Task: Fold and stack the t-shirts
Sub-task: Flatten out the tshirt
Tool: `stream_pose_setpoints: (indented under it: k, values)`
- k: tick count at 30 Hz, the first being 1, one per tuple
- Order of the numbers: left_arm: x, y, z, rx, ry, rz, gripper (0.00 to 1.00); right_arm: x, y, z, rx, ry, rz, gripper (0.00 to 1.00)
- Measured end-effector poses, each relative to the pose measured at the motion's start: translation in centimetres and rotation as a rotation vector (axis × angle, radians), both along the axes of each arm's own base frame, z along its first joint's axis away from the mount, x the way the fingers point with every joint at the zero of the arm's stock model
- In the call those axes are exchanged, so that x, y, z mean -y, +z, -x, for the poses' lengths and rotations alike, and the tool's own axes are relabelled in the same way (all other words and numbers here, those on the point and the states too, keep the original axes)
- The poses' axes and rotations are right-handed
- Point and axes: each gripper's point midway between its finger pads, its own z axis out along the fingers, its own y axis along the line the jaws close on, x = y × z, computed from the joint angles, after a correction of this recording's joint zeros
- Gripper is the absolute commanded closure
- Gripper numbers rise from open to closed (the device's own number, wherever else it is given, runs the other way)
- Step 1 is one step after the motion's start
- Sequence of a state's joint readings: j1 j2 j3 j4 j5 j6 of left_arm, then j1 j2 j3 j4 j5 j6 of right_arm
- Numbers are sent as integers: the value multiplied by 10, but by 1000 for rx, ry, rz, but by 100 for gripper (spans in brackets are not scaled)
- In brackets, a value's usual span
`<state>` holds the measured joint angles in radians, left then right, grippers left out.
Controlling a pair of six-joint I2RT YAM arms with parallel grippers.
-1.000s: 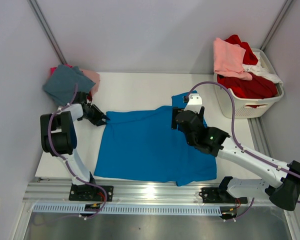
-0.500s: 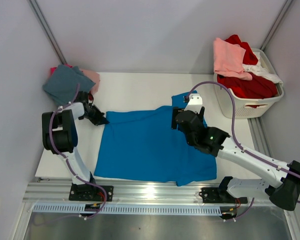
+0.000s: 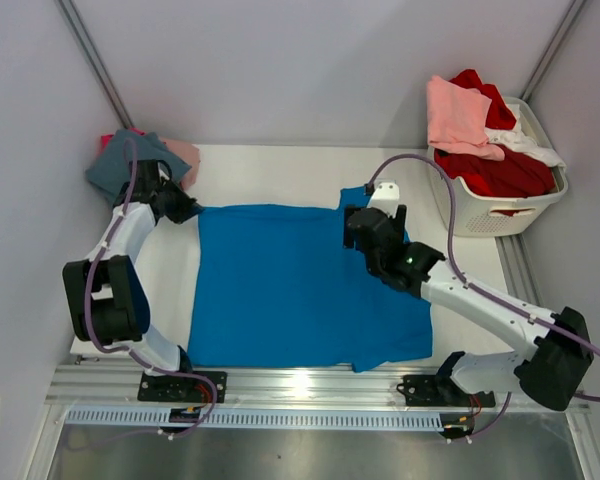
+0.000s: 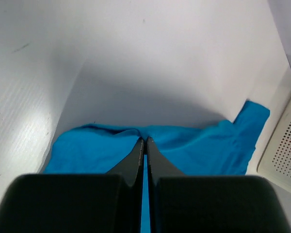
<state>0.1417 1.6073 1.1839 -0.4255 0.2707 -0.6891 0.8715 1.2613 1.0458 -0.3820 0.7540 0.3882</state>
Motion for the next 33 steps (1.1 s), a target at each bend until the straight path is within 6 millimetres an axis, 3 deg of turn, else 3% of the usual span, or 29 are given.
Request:
stream_pose_setpoints:
  k: [4,11,14,20,25,33]
  values:
    - [-2,4,-1,11,8,-11,99,28,-13,-33,-24,-92,-14,22]
    - [-4,-1,1,-3,19,-22,99,72,-63,-90,-144,-216,3,21]
    - [-7,-3,2,-11,28,-32,99,76,-78,-119,-201,-236,-27,22]
    - [-10,-5,4,-26,43,-48,99,67,-86,-173,-243,-240,-106,23]
    - [-11,-7,6,-36,47,-51,100,53,-97,-196,-270,-207,-145,24]
    - [-16,-9,6,-40,62,-63,99,76,-172,-203,-438,-261,-183,26]
